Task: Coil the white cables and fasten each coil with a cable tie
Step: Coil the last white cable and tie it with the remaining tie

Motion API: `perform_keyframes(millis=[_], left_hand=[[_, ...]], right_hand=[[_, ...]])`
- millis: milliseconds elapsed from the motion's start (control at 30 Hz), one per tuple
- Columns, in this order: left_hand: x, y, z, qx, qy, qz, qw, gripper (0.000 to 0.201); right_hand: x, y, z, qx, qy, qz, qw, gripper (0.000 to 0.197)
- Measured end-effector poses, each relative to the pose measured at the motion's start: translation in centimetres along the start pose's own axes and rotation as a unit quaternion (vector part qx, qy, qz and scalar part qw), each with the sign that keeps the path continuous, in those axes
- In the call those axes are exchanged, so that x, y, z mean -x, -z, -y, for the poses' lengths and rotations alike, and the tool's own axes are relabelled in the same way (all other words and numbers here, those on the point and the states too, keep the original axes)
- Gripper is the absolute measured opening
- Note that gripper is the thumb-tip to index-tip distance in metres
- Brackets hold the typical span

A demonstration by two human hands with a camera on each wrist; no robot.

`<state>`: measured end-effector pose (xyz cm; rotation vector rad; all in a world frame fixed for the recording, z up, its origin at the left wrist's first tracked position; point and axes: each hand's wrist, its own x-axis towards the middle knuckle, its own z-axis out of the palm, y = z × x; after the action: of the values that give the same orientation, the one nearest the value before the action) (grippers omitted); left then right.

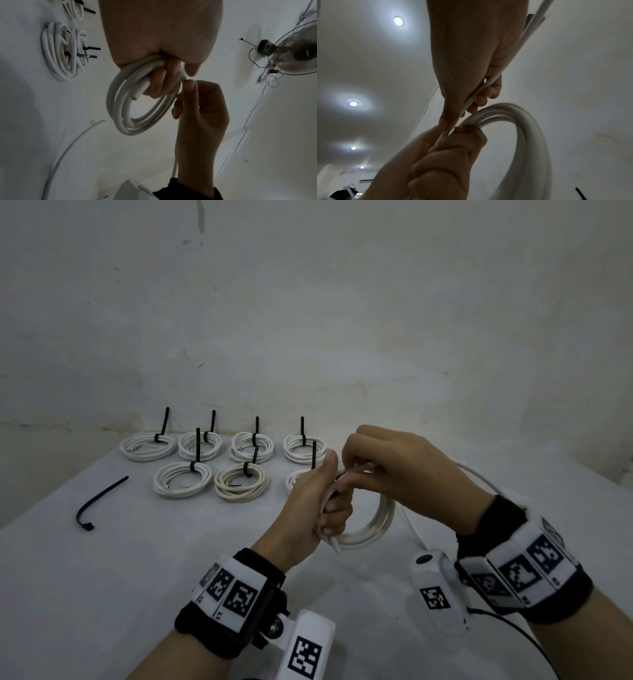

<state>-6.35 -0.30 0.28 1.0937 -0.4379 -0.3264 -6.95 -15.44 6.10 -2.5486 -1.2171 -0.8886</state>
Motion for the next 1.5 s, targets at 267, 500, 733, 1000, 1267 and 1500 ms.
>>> perform_keyframes(millis=[267,500,733,1000,1267,1500], left_hand=[[0.0,0.2,-1.0,-0.007,-0.034,-0.044,0.998,0.028],[-0.8,1.5,-1.3,0.118,-0.041,-0.109,0.986,0.033],[-1.1,2.6,-2.0,0.201,-0.103,-0.144,0.964,0.036],[-1.6,3.9,-2.5,0.227,-0.160,-0.180,0.944,0.037],[-1.4,2.2,-1.8,0.124,-0.185,-0.153,0.963,0.033],[-0.9,0.7,-0.7,0.047,-0.162,-0.101,0.980,0.035]], right_hand=[[1.1,1.7,-3.4,-0.025,-0.075,-0.023,0.997,0.023],[4.8,2.5,-6.7,-0.157,-0.261,-0.060,0.951,0.010],[7.8,3.2,-8.0,-0.241,-0.317,-0.048,0.916,0.025],[7.1,2.2,-4.7,0.012,-0.090,0.055,0.994,0.029],[4.1,0.6,0.6,0.121,0.099,0.099,0.983,0.040],[1.6,0.9,2.5,0.040,0.104,0.072,0.991,0.016]])
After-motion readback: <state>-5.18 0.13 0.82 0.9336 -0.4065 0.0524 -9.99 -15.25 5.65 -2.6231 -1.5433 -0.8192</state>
